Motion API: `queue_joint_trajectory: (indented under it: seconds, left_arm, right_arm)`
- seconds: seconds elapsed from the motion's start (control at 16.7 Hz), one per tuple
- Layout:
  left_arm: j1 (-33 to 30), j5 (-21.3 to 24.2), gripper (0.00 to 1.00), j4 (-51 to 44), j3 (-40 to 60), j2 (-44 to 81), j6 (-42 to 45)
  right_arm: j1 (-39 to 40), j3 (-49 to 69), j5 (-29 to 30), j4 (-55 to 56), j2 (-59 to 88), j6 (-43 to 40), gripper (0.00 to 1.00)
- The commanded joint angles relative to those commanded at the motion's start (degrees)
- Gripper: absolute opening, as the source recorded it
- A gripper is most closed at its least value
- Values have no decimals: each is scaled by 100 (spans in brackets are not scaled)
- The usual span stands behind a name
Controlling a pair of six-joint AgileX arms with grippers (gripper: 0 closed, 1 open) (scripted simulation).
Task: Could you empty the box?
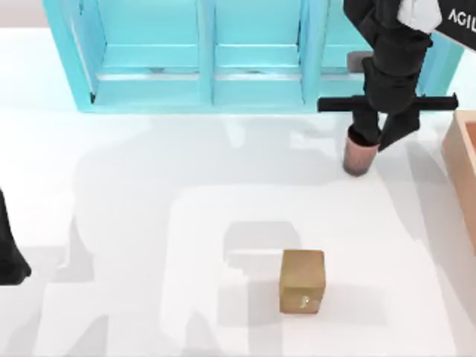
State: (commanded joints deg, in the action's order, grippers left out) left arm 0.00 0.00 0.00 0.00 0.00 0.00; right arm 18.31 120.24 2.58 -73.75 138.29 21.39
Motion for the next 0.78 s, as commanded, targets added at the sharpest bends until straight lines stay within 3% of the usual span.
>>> queue_joint_trajectory:
  seconds: [0.24, 0.78]
  left_arm:
    - [0, 0, 100, 0, 0, 0, 0]
    - [0, 0, 100, 0, 0, 0, 0]
  right_arm:
    - [2, -22, 1, 21, 3, 2, 0]
    - [2, -22, 1, 21, 3, 2, 68]
